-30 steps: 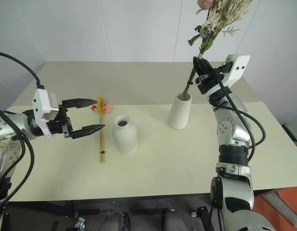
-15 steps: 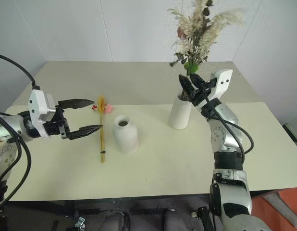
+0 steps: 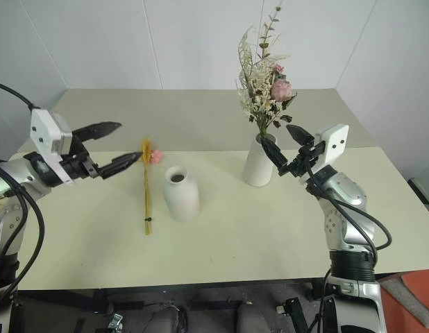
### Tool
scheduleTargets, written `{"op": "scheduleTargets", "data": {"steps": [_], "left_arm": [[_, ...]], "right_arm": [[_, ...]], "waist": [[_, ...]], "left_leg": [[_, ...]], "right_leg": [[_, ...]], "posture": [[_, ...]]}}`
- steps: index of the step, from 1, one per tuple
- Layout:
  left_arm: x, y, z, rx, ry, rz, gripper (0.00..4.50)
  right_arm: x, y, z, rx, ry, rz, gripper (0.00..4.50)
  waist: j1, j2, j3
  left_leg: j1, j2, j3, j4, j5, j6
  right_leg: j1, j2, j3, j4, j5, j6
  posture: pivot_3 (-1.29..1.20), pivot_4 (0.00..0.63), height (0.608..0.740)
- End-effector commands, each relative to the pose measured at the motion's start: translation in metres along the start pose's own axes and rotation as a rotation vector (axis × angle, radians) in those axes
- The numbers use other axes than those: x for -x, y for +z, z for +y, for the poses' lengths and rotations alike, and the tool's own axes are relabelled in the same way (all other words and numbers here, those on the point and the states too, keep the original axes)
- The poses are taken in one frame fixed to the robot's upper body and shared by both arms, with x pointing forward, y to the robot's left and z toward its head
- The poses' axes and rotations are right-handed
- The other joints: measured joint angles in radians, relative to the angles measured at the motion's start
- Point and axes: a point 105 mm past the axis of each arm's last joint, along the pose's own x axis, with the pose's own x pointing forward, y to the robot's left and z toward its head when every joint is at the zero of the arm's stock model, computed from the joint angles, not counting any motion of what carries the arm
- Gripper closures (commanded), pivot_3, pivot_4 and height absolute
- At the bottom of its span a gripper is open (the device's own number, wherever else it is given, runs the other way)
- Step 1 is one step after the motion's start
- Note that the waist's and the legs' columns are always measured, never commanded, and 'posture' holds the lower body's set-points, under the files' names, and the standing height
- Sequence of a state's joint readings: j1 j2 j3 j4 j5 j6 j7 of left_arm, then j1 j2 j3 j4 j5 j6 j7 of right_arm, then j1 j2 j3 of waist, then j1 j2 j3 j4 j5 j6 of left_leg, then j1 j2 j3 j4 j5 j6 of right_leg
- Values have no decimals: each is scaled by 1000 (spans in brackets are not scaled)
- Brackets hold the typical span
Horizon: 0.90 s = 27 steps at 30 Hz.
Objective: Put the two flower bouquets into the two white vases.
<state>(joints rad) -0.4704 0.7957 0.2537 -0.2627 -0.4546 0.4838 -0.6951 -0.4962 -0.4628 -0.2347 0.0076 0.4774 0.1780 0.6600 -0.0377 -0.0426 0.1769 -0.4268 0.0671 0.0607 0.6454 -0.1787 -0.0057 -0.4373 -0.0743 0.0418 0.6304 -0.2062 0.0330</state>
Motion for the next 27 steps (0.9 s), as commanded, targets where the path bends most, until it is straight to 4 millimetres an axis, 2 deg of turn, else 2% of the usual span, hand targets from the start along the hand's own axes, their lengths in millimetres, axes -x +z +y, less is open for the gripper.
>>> {"op": "scheduleTargets", "data": {"steps": [1, 3, 6, 9, 13, 19, 27], "left_arm": [[-10, 6, 30, -107, 307, 134, 290], [-24, 6, 35, -14, 399, 206, 290], [-44, -10, 24, 140, 374, 428, 290], [-49, -25, 10, 239, 371, 632, 290], [-52, -45, -2, 384, 359, 750, 290], [-55, -67, 5, 608, 418, 815, 290], [-59, -96, -11, 716, 382, 970, 290]], "right_arm": [[13, 28, -6, 48, 32, -26, 24], [18, 32, -8, 72, 59, 13, 24], [24, 38, -1, 80, 198, 156, 24], [32, 46, 10, 123, 351, 288, 24], [45, 53, 19, 233, 500, 411, 24], [45, 60, 15, 284, 477, 425, 24], [46, 54, 18, 295, 425, 417, 24]], "waist": [[7, 0, 0], [19, -1, 0], [31, -1, 0], [25, -1, 0], [14, -1, 1], [12, -2, 1], [28, -2, 1]], "left_leg": [[0, 0, 0, 0, 0, 0], [1, -1, 0, 0, 0, 0], [1, -1, -1, 2, 0, 0], [1, -3, -1, 2, 0, 0], [1, -2, -2, 0, 0, 0], [2, -3, -5, 0, 0, 0], [0, -6, -5, 0, 0, 0]], "right_leg": [[0, 0, 0, 0, 0, 0], [1, 0, 0, 0, 0, 1], [3, 0, 0, 0, -2, 5], [3, -1, 0, -1, -3, 6], [2, 1, 0, -1, -3, 6], [2, 2, 1, -1, -3, 6], [1, -1, 0, -1, 0, 2]], "posture": [[0, 150, 740], [0, 150, 740], [0, 150, 740], [0, 150, 740], [0, 150, 740], [0, 150, 740], [0, 150, 740]]}}
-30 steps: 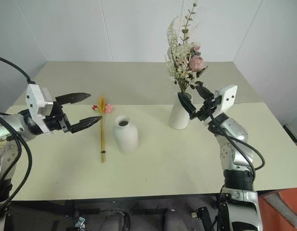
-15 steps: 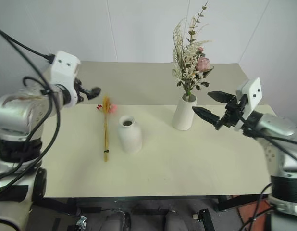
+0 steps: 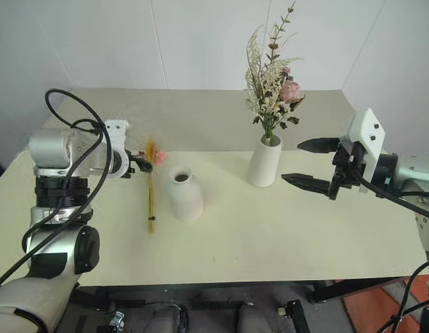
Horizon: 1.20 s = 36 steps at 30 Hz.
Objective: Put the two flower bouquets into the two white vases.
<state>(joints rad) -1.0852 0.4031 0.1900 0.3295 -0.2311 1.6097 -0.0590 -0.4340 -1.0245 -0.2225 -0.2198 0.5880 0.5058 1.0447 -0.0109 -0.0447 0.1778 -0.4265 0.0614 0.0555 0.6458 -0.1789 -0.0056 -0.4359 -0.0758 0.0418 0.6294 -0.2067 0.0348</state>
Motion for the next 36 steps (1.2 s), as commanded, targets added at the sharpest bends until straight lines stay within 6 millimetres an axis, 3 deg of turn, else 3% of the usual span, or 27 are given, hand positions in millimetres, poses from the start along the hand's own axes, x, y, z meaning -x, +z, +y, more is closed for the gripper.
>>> {"op": "scheduleTargets", "data": {"steps": [1, 10, 14, 24, 31, 34, 36], "left_arm": [[2, 6, -8, 11, -29, 11, 290], [-15, -5, -33, -13, -86, 108, 290], [-19, -4, -33, -19, -81, 119, 1123], [-34, -5, -25, -14, -33, 117, 4465], [-26, 21, -8, 15, -4, -69, 4487], [-6, 42, -8, 50, -146, -242, 4487], [19, 62, -5, 102, -262, -414, 4487]], "right_arm": [[4, 12, 1, 59, -39, -27, 24], [13, 10, 4, 62, -64, 13, 24], [27, 9, 7, 75, -40, 57, 0], [37, 12, 6, 106, -72, 72, 0], [49, 13, 15, 108, -60, 89, 0], [58, 10, 19, 96, -51, 99, 0], [64, 8, 21, 87, -42, 106, 0]], "waist": [[1, 0, 0], [-1, 0, 0], [-2, 0, 0], [-1, 0, 0], [-1, 0, 0], [-5, 0, 0], [-5, 0, 0]], "left_leg": [[0, 0, 0, 0, 0, 0], [-1, -2, -1, 1, 0, 0], [0, -2, -1, 0, 0, 0], [2, -3, -1, 1, 0, 0], [1, -3, -2, 1, 0, 0], [1, -2, -1, 1, 0, 0], [1, -2, -1, 1, 0, -1]], "right_leg": [[0, 0, 0, 0, 0, 0], [0, -1, 0, 0, 0, 0], [0, -1, 0, 0, 0, 0], [3, -2, 0, 0, -2, 5], [2, -2, 0, 0, -2, 4], [2, -2, 0, 0, -2, 4], [2, -2, 0, 0, -1, 3]], "posture": [[0, 150, 740], [0, 150, 740], [0, 150, 740], [0, 150, 740], [0, 150, 740], [0, 150, 740], [0, 150, 740]]}}
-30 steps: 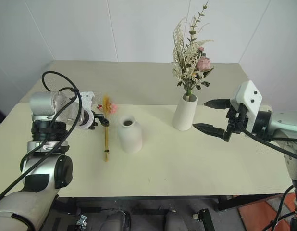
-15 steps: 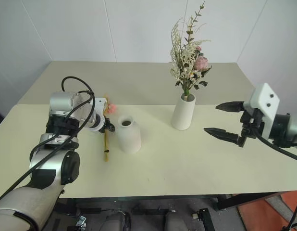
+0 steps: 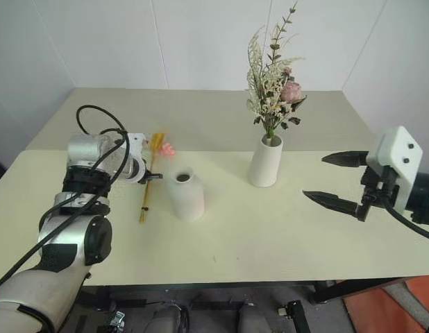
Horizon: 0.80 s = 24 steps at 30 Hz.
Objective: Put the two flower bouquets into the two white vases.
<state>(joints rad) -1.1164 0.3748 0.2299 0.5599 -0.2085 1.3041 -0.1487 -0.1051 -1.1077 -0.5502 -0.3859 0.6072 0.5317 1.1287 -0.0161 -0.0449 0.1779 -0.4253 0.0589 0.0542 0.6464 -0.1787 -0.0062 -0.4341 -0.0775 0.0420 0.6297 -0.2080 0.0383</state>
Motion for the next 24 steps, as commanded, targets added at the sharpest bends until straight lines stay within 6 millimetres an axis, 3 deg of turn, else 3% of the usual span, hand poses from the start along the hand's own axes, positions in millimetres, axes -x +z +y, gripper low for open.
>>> {"op": "scheduleTargets", "data": {"steps": [1, 2, 4, 8, 11, 15, 24], "left_arm": [[57, 62, -7, 63, -256, -413, 4487], [79, 74, -12, 140, -417, -524, 4487], [124, 84, -18, 118, -651, -758, 4487], [177, 83, -30, 2, -861, -1012, 4487], [202, 75, -44, -69, -1056, -1082, 4487], [203, 61, -61, -152, -1195, -1019, 4487], [181, 43, -79, -282, -1254, -943, 4487]], "right_arm": [[16, 8, 0, 35, -6, -1, 0], [18, 6, 0, 21, -6, 14, 0], [19, 4, -1, -8, -13, 26, 0], [13, 3, 2, -21, -17, 14, 0], [8, 0, 5, -24, -14, 11, 0], [4, 1, 8, -20, -15, -8, 0], [4, 4, 5, 4, -75, -30, 0]], "waist": [[-1, 0, 0], [-2, 0, 0], [-3, 0, 0], [1, 0, 0], [8, 0, 0], [8, 0, -1], [1, -1, -1]], "left_leg": [[0, 0, 0, 0, 0, 0], [0, 0, 0, 0, 0, 0], [0, 1, 0, 0, 0, 0], [3, 1, 0, 0, 0, 0], [8, 1, 0, 2, 0, 0], [8, 0, 0, 4, 0, 0], [8, 0, -1, 4, 0, 0]], "right_leg": [[0, 0, 0, 0, 0, 0], [0, 0, 0, 0, 1, -1], [0, 0, 0, 0, 2, -3], [3, 0, 0, 0, 2, -3], [10, 0, -1, -1, -2, 3], [13, 0, 0, -2, -3, 4], [13, 0, 0, -2, -3, 4]], "posture": [[0, 150, 740], [0, 150, 740], [0, 150, 740], [0, 150, 740], [0, 150, 740], [0, 150, 740], [0, 150, 740]]}}
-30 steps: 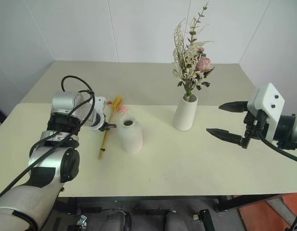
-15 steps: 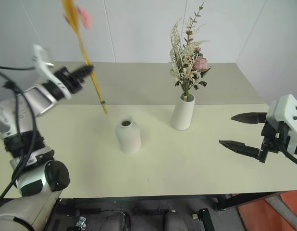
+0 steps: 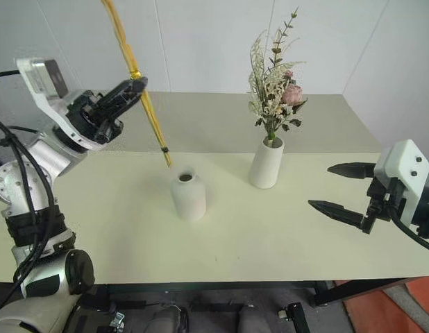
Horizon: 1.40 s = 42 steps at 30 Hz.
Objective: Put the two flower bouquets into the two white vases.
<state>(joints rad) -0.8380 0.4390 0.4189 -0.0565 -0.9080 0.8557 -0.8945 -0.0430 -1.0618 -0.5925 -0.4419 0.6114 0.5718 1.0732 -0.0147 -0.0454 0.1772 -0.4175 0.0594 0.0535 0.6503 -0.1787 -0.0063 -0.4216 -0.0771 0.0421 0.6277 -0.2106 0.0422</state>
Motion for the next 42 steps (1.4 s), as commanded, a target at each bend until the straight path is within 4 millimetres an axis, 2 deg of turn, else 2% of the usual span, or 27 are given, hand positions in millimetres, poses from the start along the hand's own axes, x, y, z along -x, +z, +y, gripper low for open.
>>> {"op": "scheduleTargets", "data": {"steps": [1, 13, 18, 28, 32, 38, 42], "left_arm": [[-3, -4, -3, -51, -44, 15, 4487], [-5, -43, 11, -152, -69, 148, 4487], [-5, -47, 16, -157, -65, 135, 4487], [0, -53, 11, -162, -95, 148, 4487], [2, -59, 6, -186, -113, 200, 3640], [11, -72, 5, -212, -111, 344, 1632], [32, -79, 17, -259, -30, 517, 395]], "right_arm": [[3, 11, 0, 54, -27, -33, 0], [6, 5, -1, 61, -74, -21, 0], [9, 3, -1, 66, -84, -16, 0], [10, -2, -3, 73, -98, -3, 0], [9, -4, -4, 77, -101, -2, 0], [5, -7, -6, 69, -95, -5, 0], [5, -12, -6, 63, -96, 4, 0]], "waist": [[0, 0, 0], [1, 0, 0], [2, 0, 0], [1, 0, 0], [1, 0, 0], [1, 0, 0], [-2, 0, 0]], "left_leg": [[0, 0, 0, 0, 0, 0], [0, 0, 0, 0, 0, 0], [0, 0, 0, 0, 0, 0], [-1, 0, 0, 0, 0, 0], [-1, 0, 0, 0, 0, 0], [-1, 0, 0, 0, 0, 0], [-1, 1, 0, 0, 0, 0]], "right_leg": [[0, 0, 0, 0, 0, 0], [0, 0, 0, 0, 0, 0], [0, 0, 0, 0, 0, 0], [-1, 0, 0, -1, 0, 0], [-1, 0, 0, -1, 0, 0], [-1, 0, 0, -1, 0, 0], [-1, 0, 0, -1, -1, 0]], "posture": [[0, 150, 740], [0, 150, 740], [0, 150, 740], [0, 150, 740], [0, 150, 740], [0, 150, 740], [0, 150, 740]]}}
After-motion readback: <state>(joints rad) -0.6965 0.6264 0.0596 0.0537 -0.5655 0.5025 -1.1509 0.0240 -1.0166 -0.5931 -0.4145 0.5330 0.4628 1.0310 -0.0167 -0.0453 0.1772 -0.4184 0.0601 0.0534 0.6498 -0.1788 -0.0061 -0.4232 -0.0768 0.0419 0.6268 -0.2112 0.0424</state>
